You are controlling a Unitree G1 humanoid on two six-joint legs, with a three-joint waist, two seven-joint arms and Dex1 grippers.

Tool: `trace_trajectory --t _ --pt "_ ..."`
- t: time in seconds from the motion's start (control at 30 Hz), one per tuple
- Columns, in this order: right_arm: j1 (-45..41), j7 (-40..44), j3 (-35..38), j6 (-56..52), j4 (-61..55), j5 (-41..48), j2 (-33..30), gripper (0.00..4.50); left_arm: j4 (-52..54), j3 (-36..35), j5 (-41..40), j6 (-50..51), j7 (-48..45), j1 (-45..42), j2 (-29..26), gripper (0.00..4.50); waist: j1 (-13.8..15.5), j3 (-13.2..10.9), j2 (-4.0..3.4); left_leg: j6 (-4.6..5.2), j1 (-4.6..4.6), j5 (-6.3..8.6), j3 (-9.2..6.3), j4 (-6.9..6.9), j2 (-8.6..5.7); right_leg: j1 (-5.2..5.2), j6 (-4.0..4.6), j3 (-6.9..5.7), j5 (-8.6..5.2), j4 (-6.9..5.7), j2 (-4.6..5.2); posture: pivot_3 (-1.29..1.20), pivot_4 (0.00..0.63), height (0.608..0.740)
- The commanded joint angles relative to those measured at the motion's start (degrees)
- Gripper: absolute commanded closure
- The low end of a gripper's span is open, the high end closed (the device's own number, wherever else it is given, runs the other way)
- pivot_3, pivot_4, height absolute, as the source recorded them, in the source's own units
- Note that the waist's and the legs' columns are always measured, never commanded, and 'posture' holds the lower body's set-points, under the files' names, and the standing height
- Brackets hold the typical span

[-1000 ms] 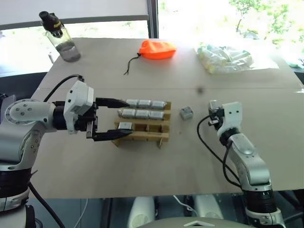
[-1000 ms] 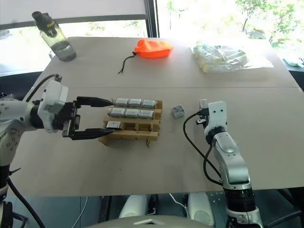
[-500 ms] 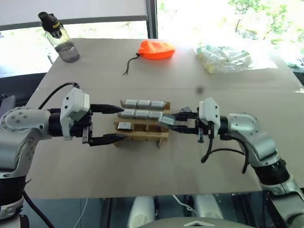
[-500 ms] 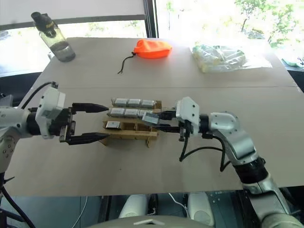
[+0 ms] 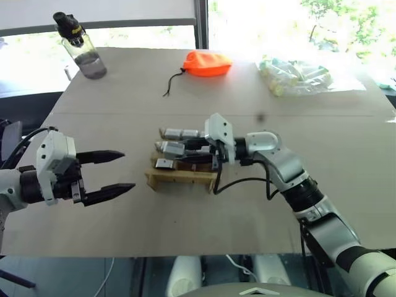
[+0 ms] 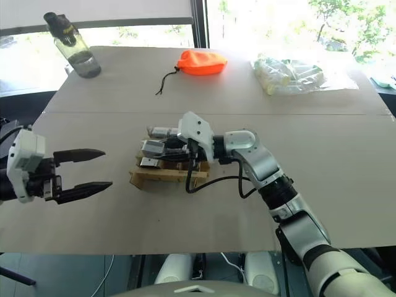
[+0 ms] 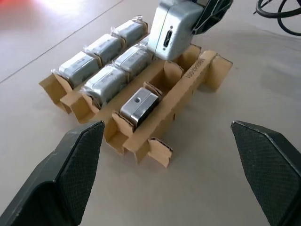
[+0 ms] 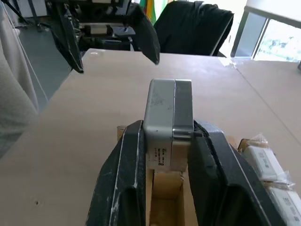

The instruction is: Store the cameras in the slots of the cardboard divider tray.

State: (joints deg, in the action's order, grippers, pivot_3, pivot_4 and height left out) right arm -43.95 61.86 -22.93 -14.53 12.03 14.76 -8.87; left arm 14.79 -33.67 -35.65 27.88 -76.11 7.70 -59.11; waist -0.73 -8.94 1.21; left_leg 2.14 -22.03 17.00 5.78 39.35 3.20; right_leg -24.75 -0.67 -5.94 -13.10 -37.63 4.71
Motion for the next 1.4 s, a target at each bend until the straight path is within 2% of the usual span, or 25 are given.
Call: trace_trajectory --t 0.03,0.37,0.57,0.6,0.63,0.77,0.8,0.93,1.03,1.2,1.33,1.4 --pt "-2.18 2.72 -1.19 -3.55 2.31 -1.11 -1.07 3.82 2.0 -2.31 -0.28 -0.73 -0.47 0.93 -0.8 0.0 -0.16 0.0 0.0 0.0 0.02 0.0 0.01 0.0 0.01 0.0 0.0 0.02 0.0 -0.03 0.0 0.0 0.15 0.726" --pt "-2.58 1.13 -1.65 -8.67 4.14 -3.92 0.35 3.82 1.55 -0.44 0.4 -1.95 -0.69 1.1 -1.01 0.0 -0.22 0.0 -0.01 -0.01 -0.04 0.0 0.03 -0.03 0.01 -0.03 0.01 0.02 0.0 0.04 0.01 0.0 0.15 0.726" --pt "-1.99 2.71 -2.46 -5.73 4.1 -5.65 -0.35 3.82 1.27 0.92 0.43 -1.87 -0.74 -0.41 -1.45 0.0 -0.2 0.0 -0.01 -0.01 -0.03 0.0 0.01 -0.04 0.02 -0.03 0.01 0.01 0.0 0.03 -0.01 0.0 0.15 0.726" --pt "-1.95 3.52 -2.83 -4.72 4.09 -6.12 -0.81 2.78 1.13 1.23 0.45 -1.78 -0.72 -0.84 -1.53 0.0 -0.2 0.0 -0.01 -0.01 -0.03 0.0 0.02 -0.04 0.02 -0.03 0.01 0.01 0.0 0.03 0.0 0.0 0.15 0.726" --pt "-1.83 4.37 -3.11 -4.19 3.84 -6.31 -1.28 2.39 0.9 1.62 0.51 -1.76 -0.74 -1.3 -1.59 0.0 -0.19 -0.01 -0.01 -0.01 -0.02 0.0 0.02 -0.04 0.01 -0.02 0.0 0.01 0.0 0.03 0.0 0.0 0.15 0.726" --pt "-1.15 3.09 -0.31 -5.04 1.05 -4.21 -0.75 0.31 0.27 3.03 0.83 -2.11 -0.75 -2.6 -1.66 0.0 -0.28 0.0 0.0 -0.01 -0.02 0.0 0.02 -0.04 0.01 -0.02 0.01 0.02 0.0 0.02 -0.01 0.0 0.15 0.726" --pt "-0.97 3.79 0.0 -5.87 -0.78 -3.65 -1.59 0.07 0.33 3.21 0.78 -2.06 -0.7 -2.79 -1.66 0.0 -0.28 -0.02 -0.03 -0.01 -0.02 0.0 0.02 -0.04 0.03 -0.03 0.01 0.01 0.0 0.01 -0.03 0.0 0.15 0.726" --pt "-0.08 4.05 3.96 -9.5 -10.01 0.72 -4.4 0.07 0.65 3.42 0.62 -1.86 -0.66 -3.05 -1.54 0.0 -0.14 -0.02 -0.02 -0.01 -0.03 0.0 0.01 -0.03 0.03 -0.03 0.01 0.02 0.0 0.02 -0.01 0.0 0.15 0.726" --pt "0.47 -0.4 11.51 -14.61 -16.7 5.02 -7.15 0.07 0.8 3.73 0.5 -1.86 -0.45 -3.19 -1.34 0.0 -0.09 -0.01 -0.02 -0.01 -0.06 0.0 -0.03 -0.04 0.02 -0.03 0.01 -0.02 0.0 0.06 0.0 0.0 0.15 0.726" --pt "6.2 -8.65 18.28 -12.89 -17.91 2.38 -12.33 0.07 0.97 5.18 0.41 -1.96 0.42 -4.1 -0.69 0.0 0.3 0.02 0.03 -0.01 -0.06 0.01 -0.08 -0.04 -0.03 0.03 0.0 -0.13 0.0 0.12 0.08 0.0 0.15 0.726" --pt "15.09 -22.47 19.47 -12.55 -20.9 -5.05 -12.33 0.07 1.24 5.78 0.22 -1.88 0.91 -4.59 -0.6 0.0 -0.12 0.0 -0.01 -0.01 -0.04 0.01 -0.06 -0.1 -0.03 0.01 0.0 -0.1 0.0 0.08 0.08 0.0 0.15 0.726" --pt "18.68 -31.23 22.03 -16.59 -24.46 -5.38 -8.17 0.07 1.15 5.74 0.09 -1.84 0.88 -4.7 -0.66 0.0 -0.48 -0.03 -0.04 -0.03 -0.03 0.0 0.02 -0.15 0.01 -0.07 0.01 0.0 -0.01 0.02 0.01 0.0 0.15 0.726"
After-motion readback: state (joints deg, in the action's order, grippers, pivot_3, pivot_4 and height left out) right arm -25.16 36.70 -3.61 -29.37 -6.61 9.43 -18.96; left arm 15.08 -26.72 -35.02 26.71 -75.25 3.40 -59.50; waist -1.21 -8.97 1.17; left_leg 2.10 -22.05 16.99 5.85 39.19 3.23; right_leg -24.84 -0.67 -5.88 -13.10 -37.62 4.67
